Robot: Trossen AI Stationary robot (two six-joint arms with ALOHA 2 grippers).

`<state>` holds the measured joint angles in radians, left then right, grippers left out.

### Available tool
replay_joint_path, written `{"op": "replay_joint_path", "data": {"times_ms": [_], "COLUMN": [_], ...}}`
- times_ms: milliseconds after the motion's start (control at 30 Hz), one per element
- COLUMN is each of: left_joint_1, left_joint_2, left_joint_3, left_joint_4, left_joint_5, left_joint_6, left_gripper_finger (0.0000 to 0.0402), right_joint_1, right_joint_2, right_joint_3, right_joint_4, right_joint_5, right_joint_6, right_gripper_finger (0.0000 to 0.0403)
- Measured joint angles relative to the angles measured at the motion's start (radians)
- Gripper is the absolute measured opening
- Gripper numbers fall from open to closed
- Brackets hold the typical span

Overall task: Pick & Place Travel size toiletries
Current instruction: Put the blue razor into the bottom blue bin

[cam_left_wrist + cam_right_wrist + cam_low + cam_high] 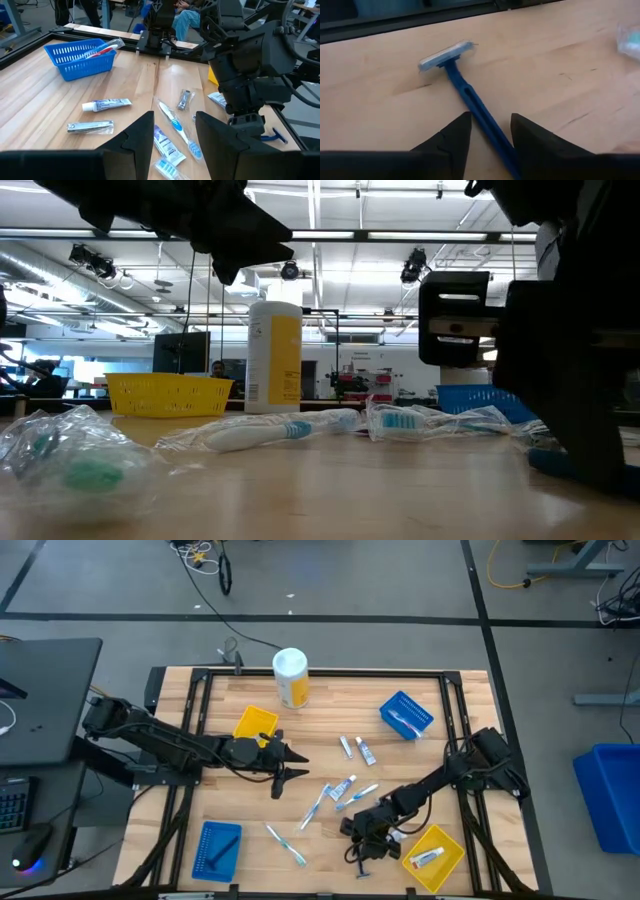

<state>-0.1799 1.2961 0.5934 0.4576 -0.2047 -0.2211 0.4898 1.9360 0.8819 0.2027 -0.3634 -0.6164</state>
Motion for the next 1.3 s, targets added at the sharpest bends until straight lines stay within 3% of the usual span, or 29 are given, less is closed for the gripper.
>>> {"op": "replay_joint_path", "data": {"times_ms": [267,933,1300], "left_joint_1": [0.000,0.000,0.000], "left_joint_2": [0.000,0.000,0.000], "left_joint_3": [0.000,0.000,0.000], "left_joint_4": [-0.006,-0.006,-0.003], "left_joint_5": [0.000,0.000,-0.002], "left_joint_6": [0.000,-0.009,-0.046], "left_gripper_finger": [0.0155,0.0155,0.0155], "right_joint_1": [-0.004,-0.033,-0.052], "right_joint_2": [0.001,-0.001,-0.113], "right_joint_3": [-0.001,-0.004,-0.005], "right_joint_4": [-0.006,0.050,0.042], "right_joint_5": [0.003,0.048,0.287], "right_joint_6": [-0.001,0.064,0.061], "right_gripper_finger": [0.0101,0.0047,0.0046]}}
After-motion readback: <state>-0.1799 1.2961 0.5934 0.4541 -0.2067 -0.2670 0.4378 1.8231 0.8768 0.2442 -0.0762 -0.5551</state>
